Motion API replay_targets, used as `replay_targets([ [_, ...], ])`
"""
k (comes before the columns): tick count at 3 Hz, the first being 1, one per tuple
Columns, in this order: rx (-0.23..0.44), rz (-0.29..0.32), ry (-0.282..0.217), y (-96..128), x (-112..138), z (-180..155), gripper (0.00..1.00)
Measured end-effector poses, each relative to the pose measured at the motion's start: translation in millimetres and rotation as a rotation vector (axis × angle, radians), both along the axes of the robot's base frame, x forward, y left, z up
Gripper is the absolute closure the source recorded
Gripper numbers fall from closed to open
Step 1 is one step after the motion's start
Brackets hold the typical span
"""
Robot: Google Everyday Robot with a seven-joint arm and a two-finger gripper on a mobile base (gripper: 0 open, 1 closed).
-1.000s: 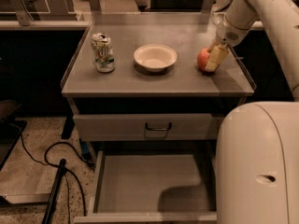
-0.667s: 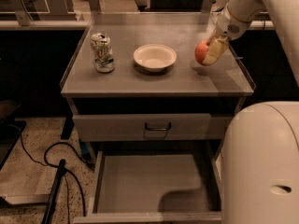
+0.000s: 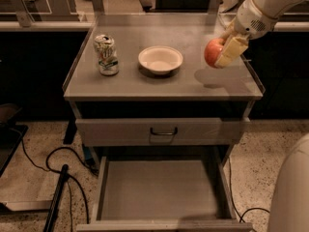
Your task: Place apple into middle drawer
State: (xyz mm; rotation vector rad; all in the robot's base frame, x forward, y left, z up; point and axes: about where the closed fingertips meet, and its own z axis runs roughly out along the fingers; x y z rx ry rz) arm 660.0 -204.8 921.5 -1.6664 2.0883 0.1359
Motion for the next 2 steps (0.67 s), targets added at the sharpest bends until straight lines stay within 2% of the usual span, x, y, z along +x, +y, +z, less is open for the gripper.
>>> replay_targets([
  [1,0.0,-0.001,-0.002,0,1,0,1.0],
  [2,0.001,-0.003,0.015,-3,-15,-4,1.0],
])
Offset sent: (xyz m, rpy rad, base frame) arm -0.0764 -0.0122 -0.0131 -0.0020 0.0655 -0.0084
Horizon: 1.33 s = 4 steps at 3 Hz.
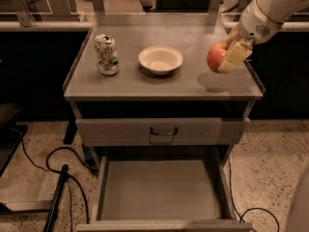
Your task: Place apple into middle drawer
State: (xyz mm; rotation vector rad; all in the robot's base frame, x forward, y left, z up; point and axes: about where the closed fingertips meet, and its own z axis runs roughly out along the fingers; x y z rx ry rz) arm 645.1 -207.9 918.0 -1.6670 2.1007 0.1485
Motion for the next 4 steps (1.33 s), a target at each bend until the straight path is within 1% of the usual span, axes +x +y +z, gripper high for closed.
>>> replay_targets([
  [1,0.025,-0.018,0.043,-3,-47,-7,1.0],
  [2,0.07,-0.03,0.109,5,-91,-31,1.0],
  [3,0.078,-0.048,0.17,13,-112,-62,1.0],
  [4,0.075,-0.046,0.185,14,-115,-69,1.0],
])
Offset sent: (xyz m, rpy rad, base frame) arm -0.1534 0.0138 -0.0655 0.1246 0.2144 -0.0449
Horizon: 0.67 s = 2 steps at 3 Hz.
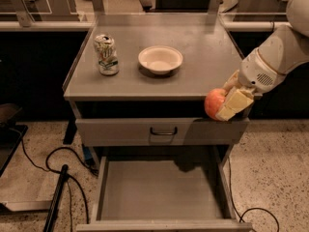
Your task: Place apple into middle drawer
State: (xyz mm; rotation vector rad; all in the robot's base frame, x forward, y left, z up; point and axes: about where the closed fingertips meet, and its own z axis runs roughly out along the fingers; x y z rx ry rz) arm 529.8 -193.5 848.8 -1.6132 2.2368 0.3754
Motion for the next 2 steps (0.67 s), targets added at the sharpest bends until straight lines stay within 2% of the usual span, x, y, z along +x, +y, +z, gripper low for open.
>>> replay_targets([
  [1,0.021,-0.007,0.041,1,-16,-16,1.0],
  [2,0.03,-0.065,0.079,0,-48,-40,1.0],
])
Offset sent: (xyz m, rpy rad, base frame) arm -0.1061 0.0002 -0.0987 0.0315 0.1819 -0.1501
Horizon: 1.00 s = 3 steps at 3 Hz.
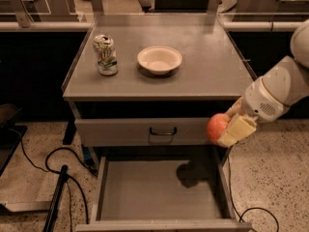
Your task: Place apple into middle drawer
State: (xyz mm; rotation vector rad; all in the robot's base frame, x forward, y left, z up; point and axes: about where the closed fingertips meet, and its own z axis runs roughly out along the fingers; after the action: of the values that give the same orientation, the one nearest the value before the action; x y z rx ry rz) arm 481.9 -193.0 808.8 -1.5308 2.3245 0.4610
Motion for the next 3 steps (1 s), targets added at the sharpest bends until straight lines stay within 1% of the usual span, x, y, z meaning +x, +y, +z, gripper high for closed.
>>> replay_targets([
  [1,-0.025,-0.046,0.06,3,-27,-45,1.0],
  [2,-0.037,-0.068,0.123,9,-44,-88,1.0],
  [3,-0.038,-0.067,0.128,9,-47,-91,1.0],
])
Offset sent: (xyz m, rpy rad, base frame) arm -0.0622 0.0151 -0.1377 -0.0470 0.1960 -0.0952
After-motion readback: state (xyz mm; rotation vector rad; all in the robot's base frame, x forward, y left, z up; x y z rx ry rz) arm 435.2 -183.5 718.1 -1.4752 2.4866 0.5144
